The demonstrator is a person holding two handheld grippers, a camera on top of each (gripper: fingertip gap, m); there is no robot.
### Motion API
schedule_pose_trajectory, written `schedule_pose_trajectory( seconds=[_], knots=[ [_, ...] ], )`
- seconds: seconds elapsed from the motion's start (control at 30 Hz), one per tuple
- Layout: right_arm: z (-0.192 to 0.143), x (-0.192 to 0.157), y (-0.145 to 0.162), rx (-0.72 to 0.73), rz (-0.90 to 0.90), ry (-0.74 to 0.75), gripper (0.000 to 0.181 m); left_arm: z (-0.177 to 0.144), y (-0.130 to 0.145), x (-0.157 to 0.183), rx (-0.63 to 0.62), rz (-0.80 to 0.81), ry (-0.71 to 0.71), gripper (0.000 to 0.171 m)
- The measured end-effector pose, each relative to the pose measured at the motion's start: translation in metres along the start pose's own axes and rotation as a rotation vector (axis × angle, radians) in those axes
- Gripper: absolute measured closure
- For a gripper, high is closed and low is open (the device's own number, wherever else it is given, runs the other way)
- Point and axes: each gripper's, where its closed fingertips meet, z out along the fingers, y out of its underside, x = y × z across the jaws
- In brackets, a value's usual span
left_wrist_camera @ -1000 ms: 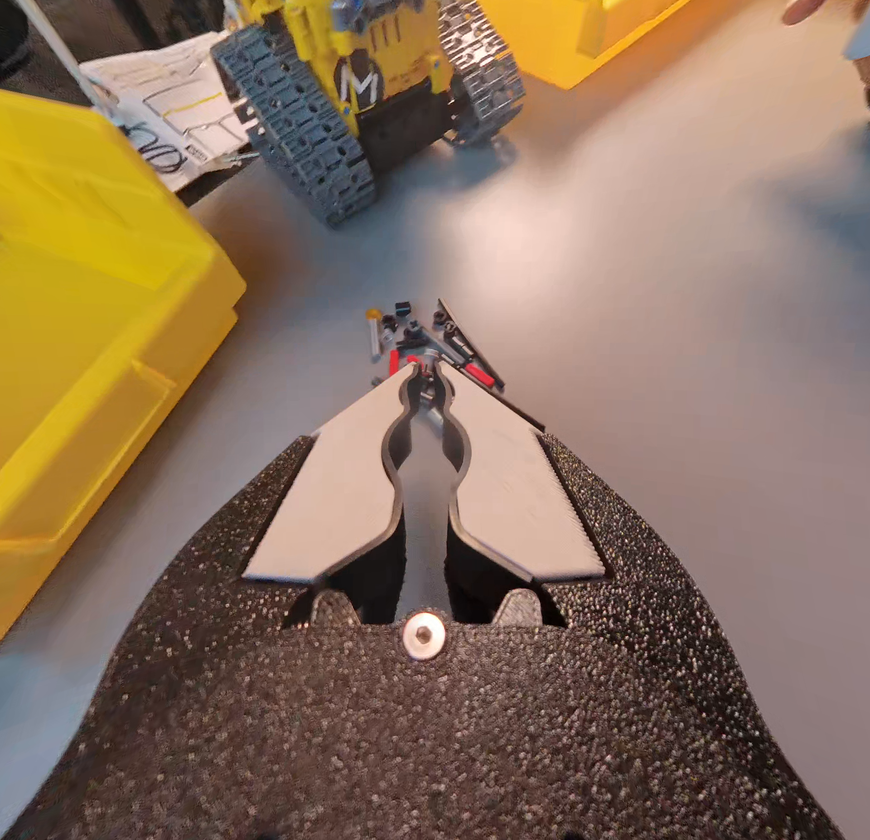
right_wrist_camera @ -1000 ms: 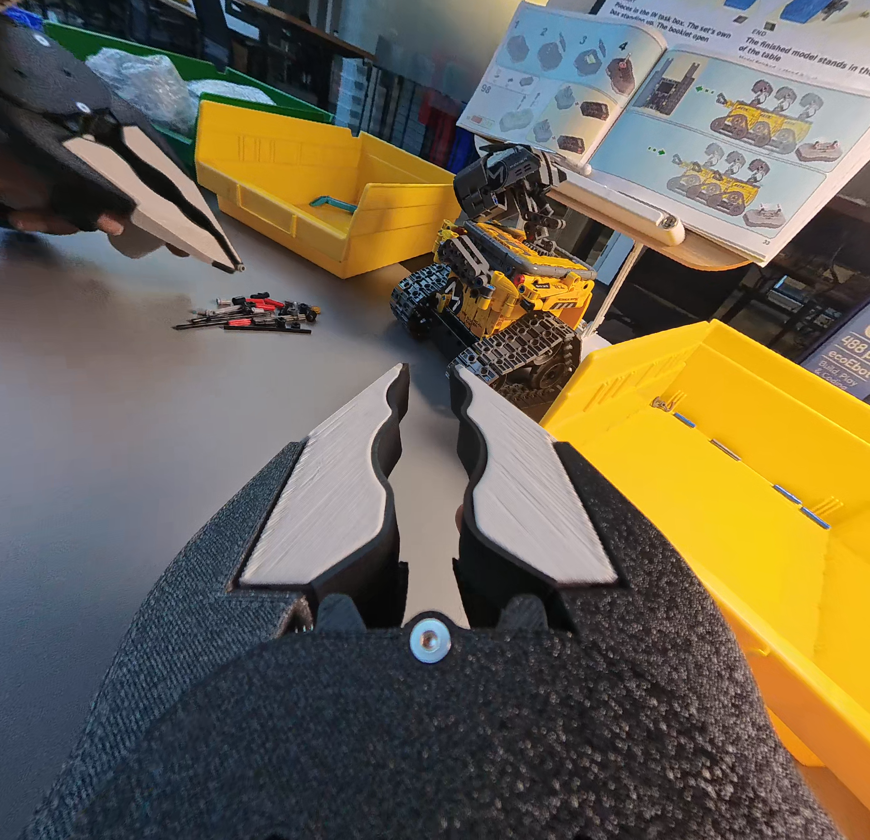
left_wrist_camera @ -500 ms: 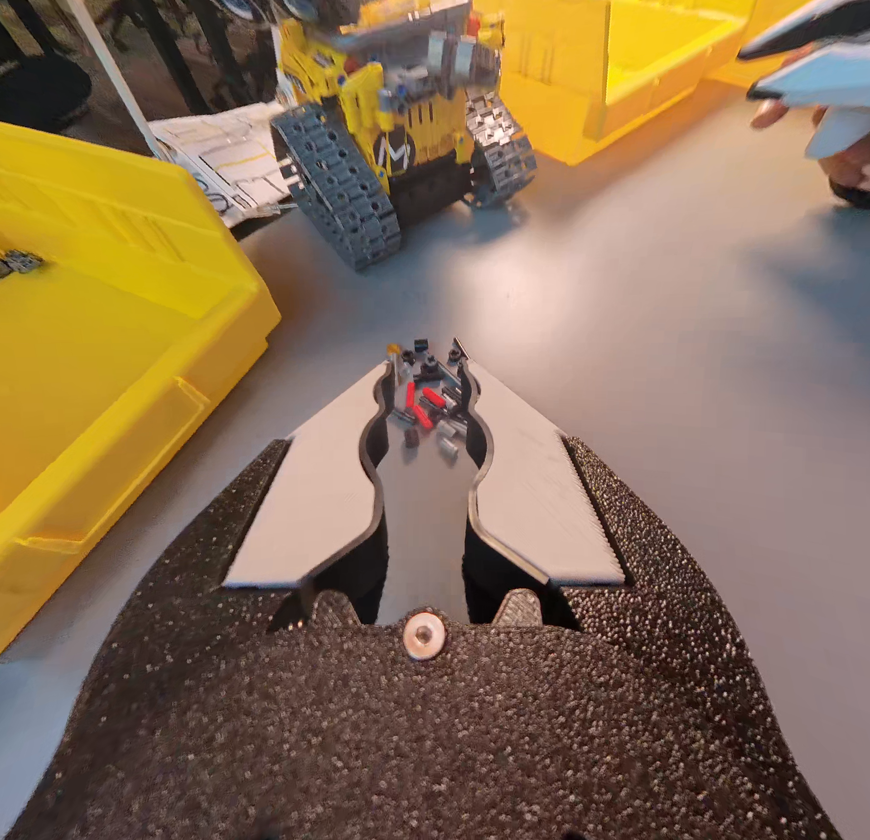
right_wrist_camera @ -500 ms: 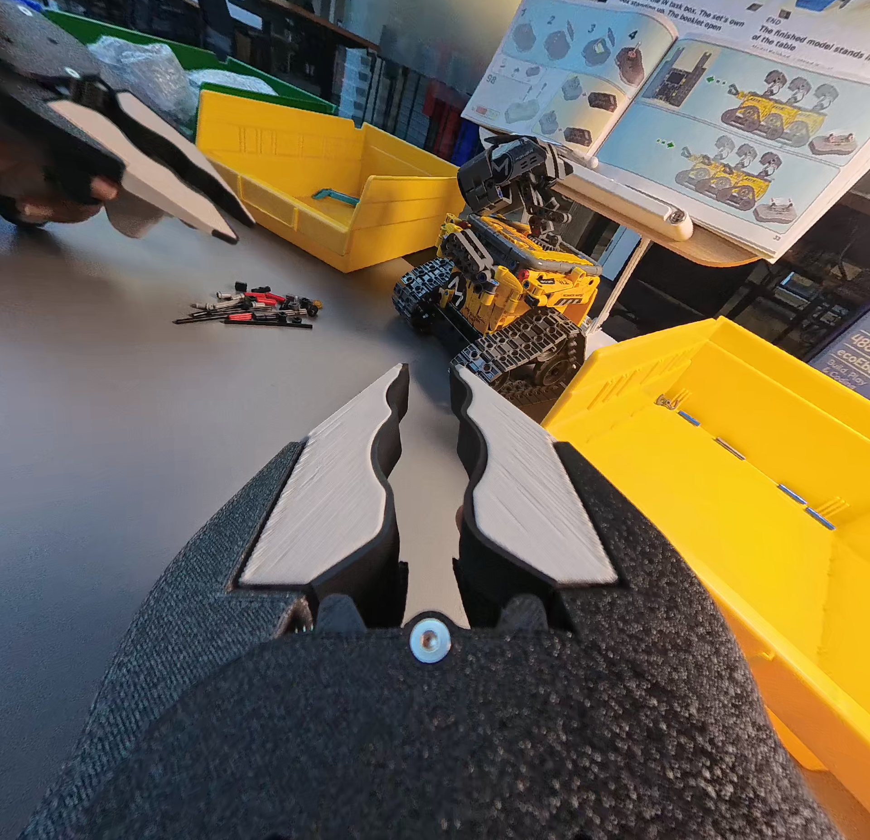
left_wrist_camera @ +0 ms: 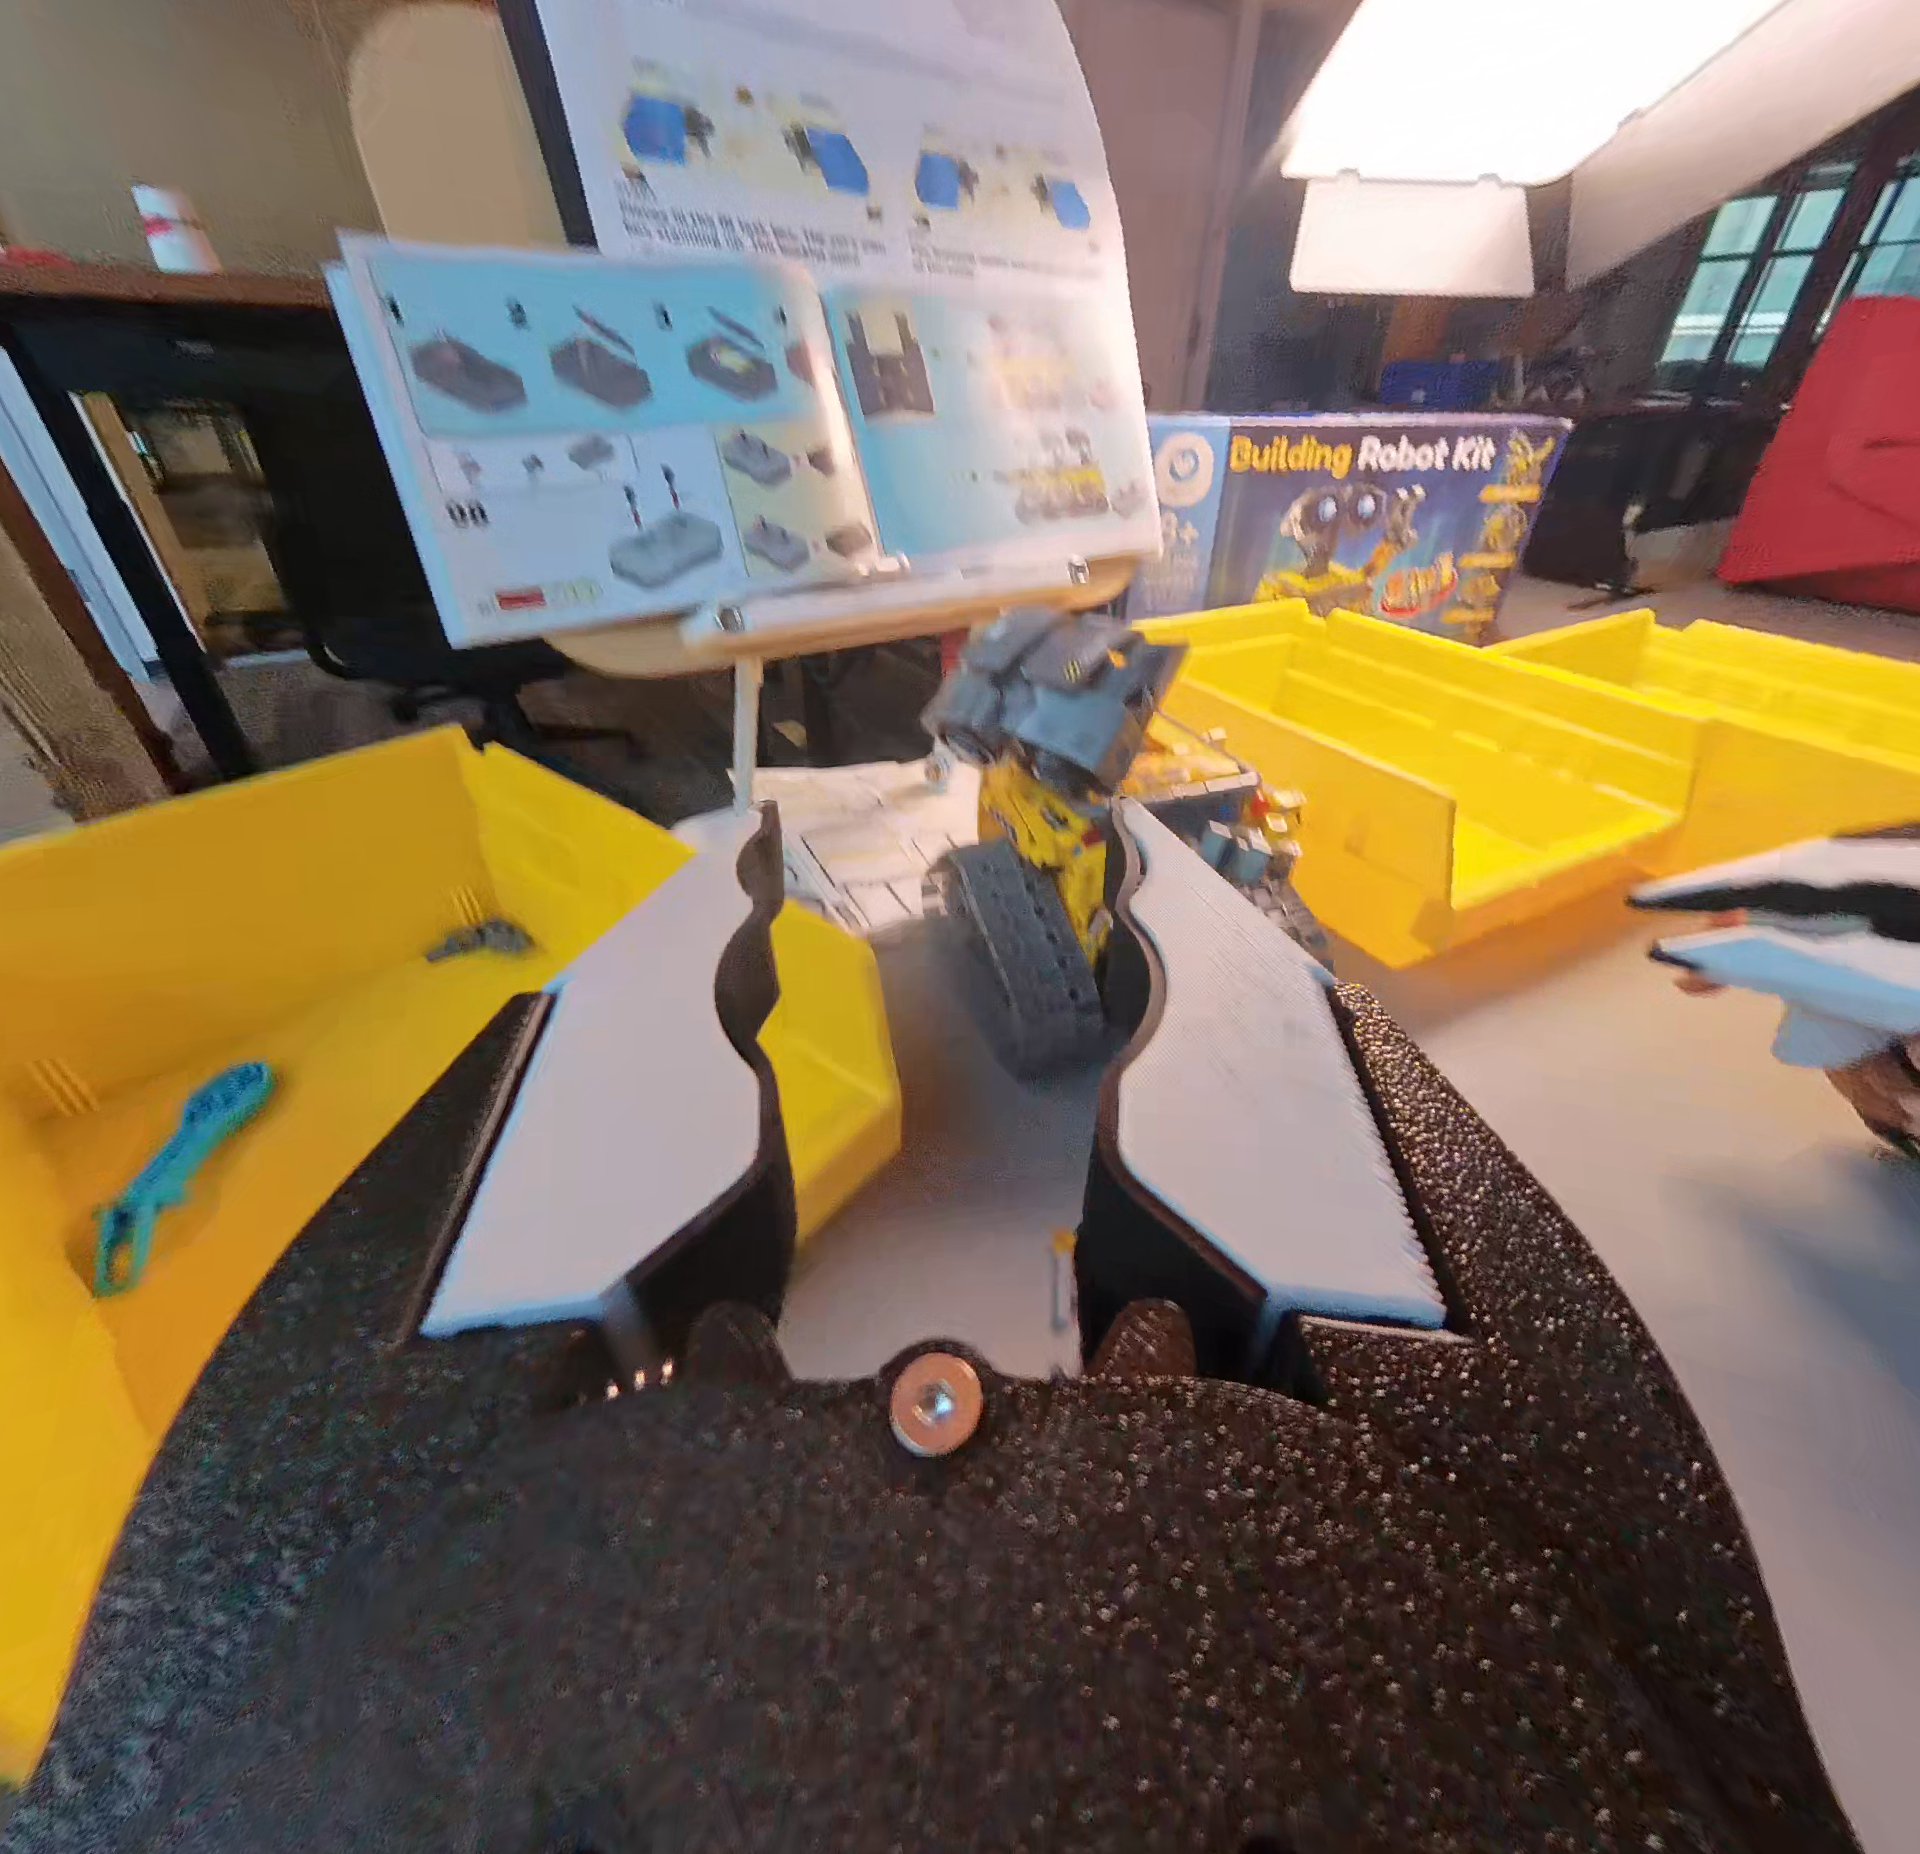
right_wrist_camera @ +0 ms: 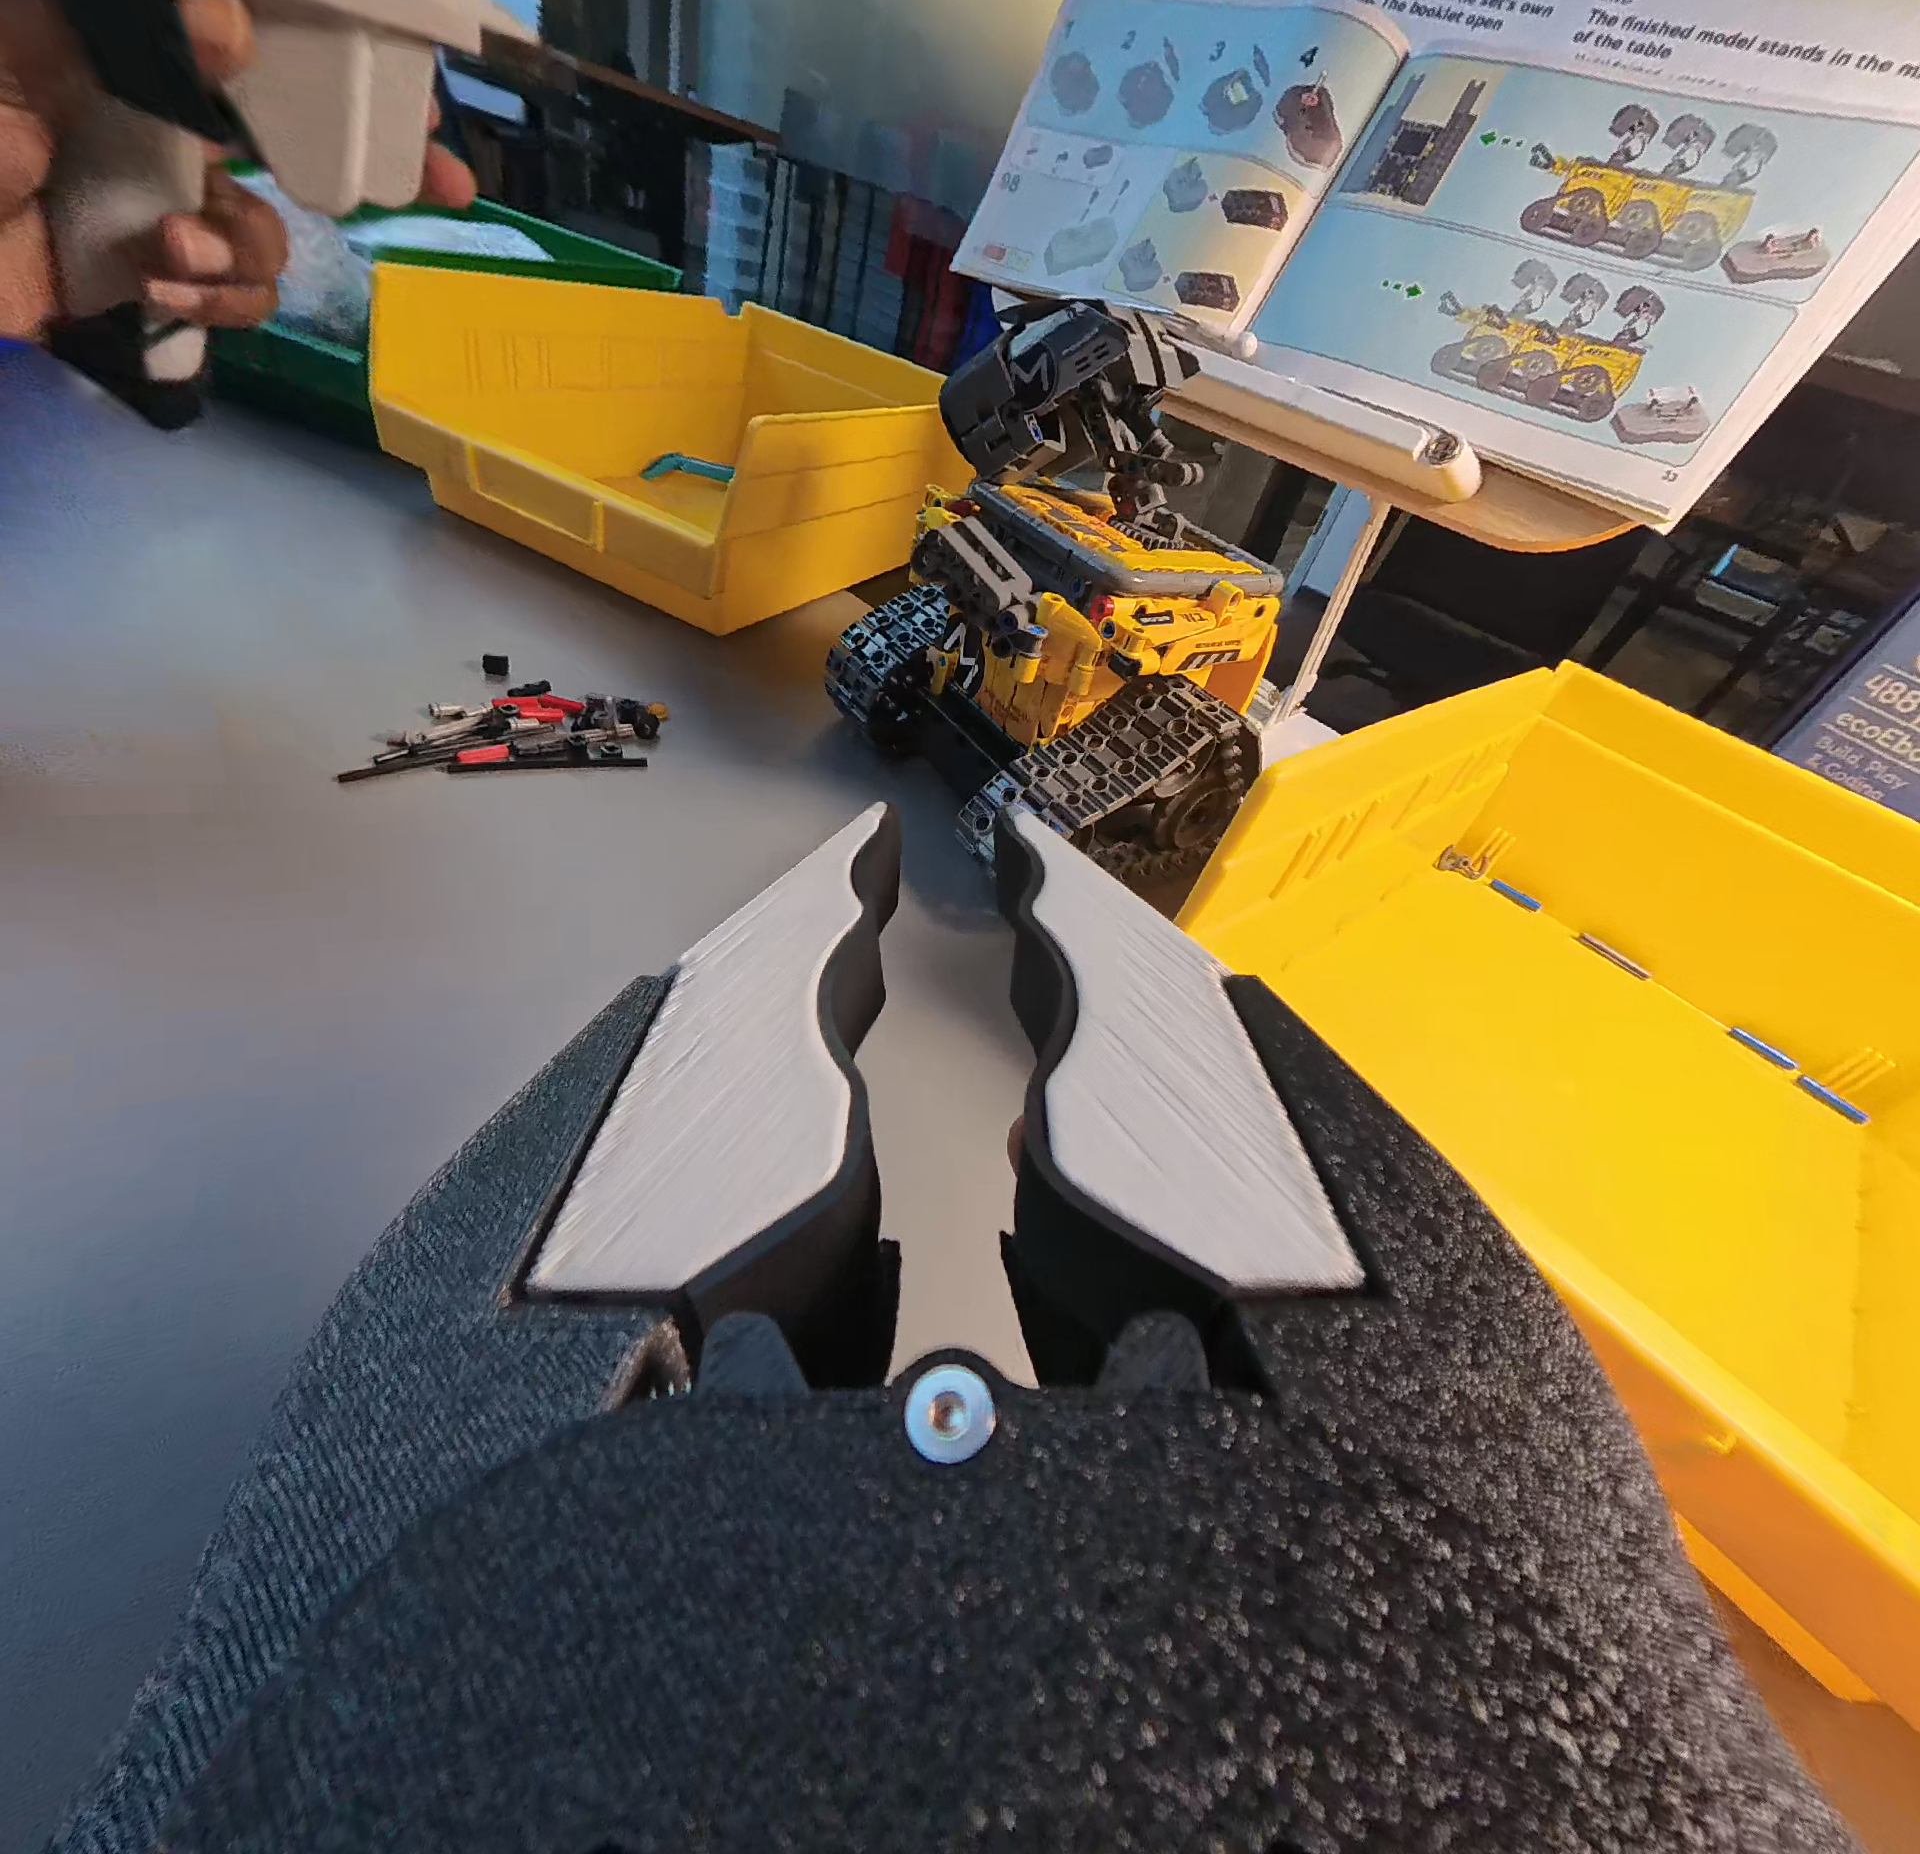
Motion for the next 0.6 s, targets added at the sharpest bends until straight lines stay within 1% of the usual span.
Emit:
schedule_pose_trajectory(
  seconds=[0.1,0.17,0.23,0.3,0.4,0.43,0.47,0.53,0.6],
  knots=[
    [0.001,0.0,-0.002,0.011,0.006,0.003,0.163,0.038,-0.042,-0.023,0.036,0.039,-0.036,0.108],
    [-0.001,-0.003,-0.004,0.026,-0.021,0.005,0.164,0.075,-0.054,-0.044,0.01,0.075,-0.074,0.104],
    [-0.002,-0.007,-0.005,0.033,-0.051,0.004,0.164,0.117,-0.052,-0.069,-0.051,0.078,-0.103,0.097],
    [-0.001,-0.01,-0.004,0.027,-0.07,-0.003,0.164,0.16,-0.042,-0.092,-0.12,0.045,-0.127,0.086],
    [-0.001,-0.013,-0.003,0.022,-0.091,-0.022,0.164,0.212,-0.031,-0.114,-0.186,-0.018,-0.149,0.066],
    [-0.002,-0.012,-0.002,0.016,-0.102,-0.019,0.164,0.223,-0.03,-0.118,-0.198,-0.009,-0.173,0.065],
    [-0.002,-0.01,0.0,0.008,-0.112,-0.013,0.164,0.228,-0.033,-0.122,-0.183,0.033,-0.216,0.066],
    [-0.005,-0.008,0.002,-0.004,-0.123,-0.006,0.164,0.231,-0.036,-0.123,-0.18,0.087,-0.27,0.07],
    [-0.009,-0.01,0.003,-0.009,-0.126,-0.012,0.165,0.227,-0.037,-0.118,-0.195,0.114,-0.297,0.082]
  ],
)
